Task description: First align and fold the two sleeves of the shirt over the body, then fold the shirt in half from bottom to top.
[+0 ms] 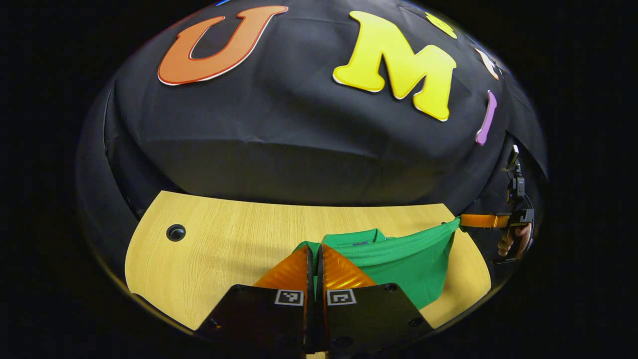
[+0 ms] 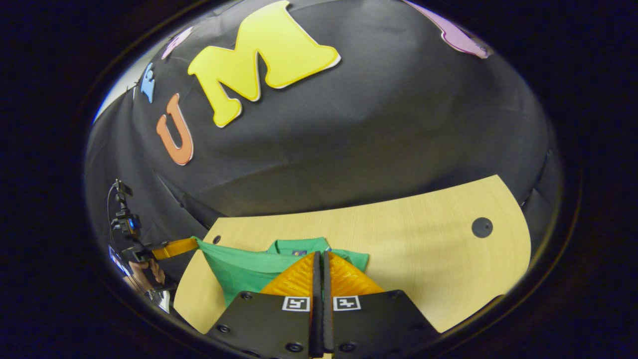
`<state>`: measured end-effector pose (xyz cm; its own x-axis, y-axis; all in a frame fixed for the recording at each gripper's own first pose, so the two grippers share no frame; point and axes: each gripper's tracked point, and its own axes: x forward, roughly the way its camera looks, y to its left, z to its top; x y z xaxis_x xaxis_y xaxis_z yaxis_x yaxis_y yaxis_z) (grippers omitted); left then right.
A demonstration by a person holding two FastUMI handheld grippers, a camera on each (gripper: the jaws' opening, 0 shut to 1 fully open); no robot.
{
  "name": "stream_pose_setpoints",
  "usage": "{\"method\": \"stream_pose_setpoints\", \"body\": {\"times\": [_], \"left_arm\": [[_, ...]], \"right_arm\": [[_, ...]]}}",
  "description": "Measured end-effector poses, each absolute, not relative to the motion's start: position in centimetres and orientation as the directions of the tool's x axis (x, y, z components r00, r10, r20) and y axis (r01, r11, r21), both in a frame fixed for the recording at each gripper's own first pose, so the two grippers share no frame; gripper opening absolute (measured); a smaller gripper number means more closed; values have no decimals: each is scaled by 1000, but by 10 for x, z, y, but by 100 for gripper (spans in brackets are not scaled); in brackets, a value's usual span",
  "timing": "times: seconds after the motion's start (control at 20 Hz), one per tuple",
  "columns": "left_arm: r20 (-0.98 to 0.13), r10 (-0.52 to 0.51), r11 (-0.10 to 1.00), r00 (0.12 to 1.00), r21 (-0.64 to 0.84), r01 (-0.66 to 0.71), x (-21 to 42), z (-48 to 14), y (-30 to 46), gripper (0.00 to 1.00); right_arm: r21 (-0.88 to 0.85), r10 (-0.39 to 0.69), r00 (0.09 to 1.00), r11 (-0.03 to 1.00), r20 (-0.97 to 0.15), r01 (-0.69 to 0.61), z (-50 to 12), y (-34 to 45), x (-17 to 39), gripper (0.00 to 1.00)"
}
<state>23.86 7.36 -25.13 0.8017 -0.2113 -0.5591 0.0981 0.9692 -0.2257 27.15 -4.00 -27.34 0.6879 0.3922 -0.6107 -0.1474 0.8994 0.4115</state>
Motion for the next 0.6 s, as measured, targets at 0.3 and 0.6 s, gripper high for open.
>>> {"method": "stream_pose_setpoints", "body": {"times": [0.3, 0.6], "left_arm": [[-606, -168, 972, 778, -235, 26, 268, -316, 71, 3], [-625, -89, 984, 776, -176, -28, 288, -355, 73, 6]], "right_arm": [[406, 370, 666, 907, -647, -110, -327, -38, 296, 2], [287, 265, 662, 955, -702, -77, -371, -45, 314, 2]]}}
